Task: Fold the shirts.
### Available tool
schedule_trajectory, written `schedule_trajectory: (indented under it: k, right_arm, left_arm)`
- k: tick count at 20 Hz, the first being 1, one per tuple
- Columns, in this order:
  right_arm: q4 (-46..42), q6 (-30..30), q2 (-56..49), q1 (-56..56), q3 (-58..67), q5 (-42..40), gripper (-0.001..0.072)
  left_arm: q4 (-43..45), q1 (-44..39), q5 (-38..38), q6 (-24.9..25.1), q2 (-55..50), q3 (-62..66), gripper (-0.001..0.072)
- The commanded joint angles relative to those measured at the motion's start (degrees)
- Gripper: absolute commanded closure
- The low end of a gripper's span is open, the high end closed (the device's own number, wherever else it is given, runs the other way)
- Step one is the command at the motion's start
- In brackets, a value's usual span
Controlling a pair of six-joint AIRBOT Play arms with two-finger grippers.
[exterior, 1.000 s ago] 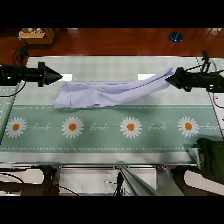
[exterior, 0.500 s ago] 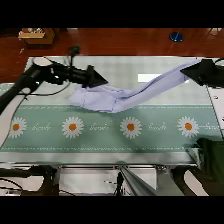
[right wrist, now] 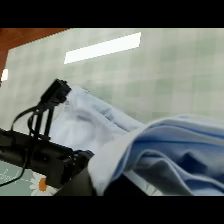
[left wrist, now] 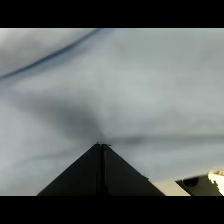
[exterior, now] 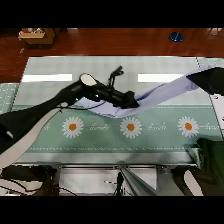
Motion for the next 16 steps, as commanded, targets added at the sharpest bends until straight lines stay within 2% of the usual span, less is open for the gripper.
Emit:
schedule_trajectory:
  k: [1,4,7,11,16]
  right_arm:
    - [-0.1,0.4,1.5,0.0,0.1,1.4,0.069]
    - [0.0,0.4,1.5,0.0,0.1,3.5,0.069]
    - [0.1,0.4,1.5,0.0,0.1,5.1,0.069]
    - [-1.3,0.7,0.6,5.8,0.0,3.3,0.069]
    - [-10.4,4.4,-8.1,24.2,0.0,-7.3,0.069]
  left_arm:
    - [-5.1,-6.6,1.0,-0.9,-3.9,0.1,0.0675]
    - [-10.1,-9.5,2.7,0.5,-6.5,0.1,0.0675]
    - [-10.4,-6.1,0.4,3.1,-5.7,0.1,0.0677]
    - [-9.8,6.8,-1.4,6.7,3.6,0.1,0.0678]
    - [-9.1,30.2,-7.9,6.6,20.4,0.1,0.0678]
